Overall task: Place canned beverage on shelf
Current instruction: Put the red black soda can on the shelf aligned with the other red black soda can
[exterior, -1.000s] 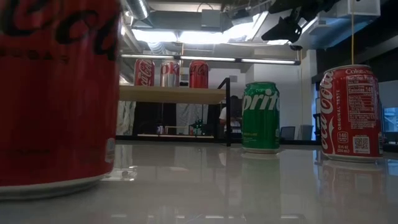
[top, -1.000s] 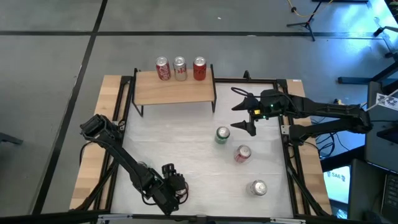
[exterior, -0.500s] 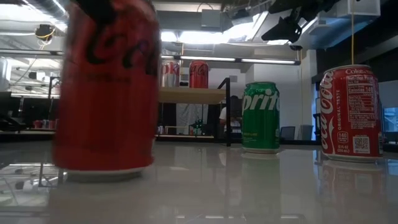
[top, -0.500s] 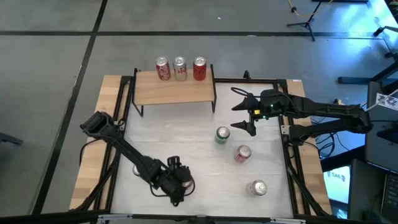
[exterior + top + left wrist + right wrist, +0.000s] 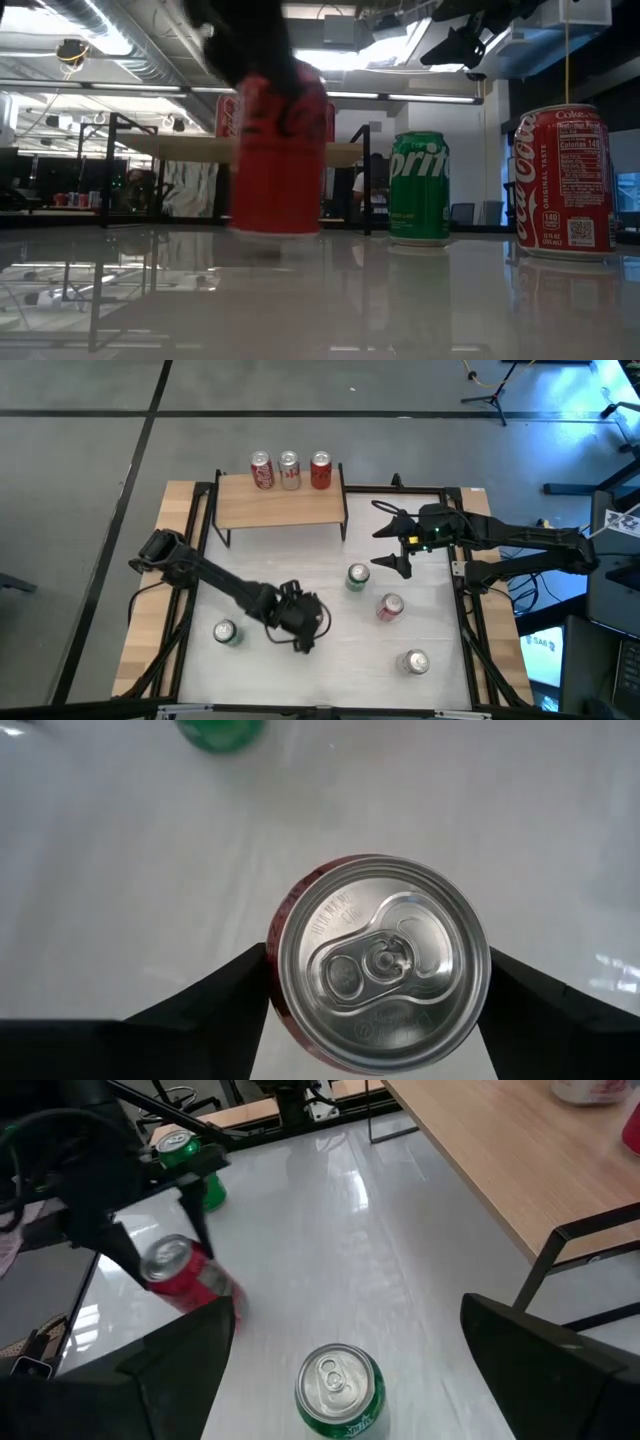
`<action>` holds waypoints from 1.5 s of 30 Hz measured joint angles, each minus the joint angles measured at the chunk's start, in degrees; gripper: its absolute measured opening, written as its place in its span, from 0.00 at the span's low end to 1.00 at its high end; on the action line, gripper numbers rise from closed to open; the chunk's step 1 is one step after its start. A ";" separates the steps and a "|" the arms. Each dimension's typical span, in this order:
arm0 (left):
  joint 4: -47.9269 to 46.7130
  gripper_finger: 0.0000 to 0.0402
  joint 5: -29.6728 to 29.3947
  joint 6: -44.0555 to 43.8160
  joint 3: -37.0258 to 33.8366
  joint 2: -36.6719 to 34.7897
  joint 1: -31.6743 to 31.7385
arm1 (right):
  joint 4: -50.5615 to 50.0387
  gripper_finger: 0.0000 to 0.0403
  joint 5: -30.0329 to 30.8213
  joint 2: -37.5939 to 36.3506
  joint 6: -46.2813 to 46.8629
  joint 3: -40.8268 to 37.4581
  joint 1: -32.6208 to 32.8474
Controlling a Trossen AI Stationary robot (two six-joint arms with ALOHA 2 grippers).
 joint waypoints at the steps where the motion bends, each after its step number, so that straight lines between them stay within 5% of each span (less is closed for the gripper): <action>1: 0.70 0.69 -0.04 0.29 0.00 0.00 0.95 | 0.00 0.95 -0.02 0.00 0.00 0.00 0.01; 13: 0.65 0.69 0.75 10.36 8.02 0.00 9.85 | -0.02 0.95 0.00 0.00 0.00 0.01 0.00; 29: -17.90 0.69 1.41 15.98 27.54 -0.07 19.55 | -0.05 0.95 -0.01 0.00 0.00 0.01 0.00; 45: -18.86 0.69 6.46 21.34 32.06 -0.07 33.82 | -0.10 0.95 0.00 0.00 0.00 0.01 0.01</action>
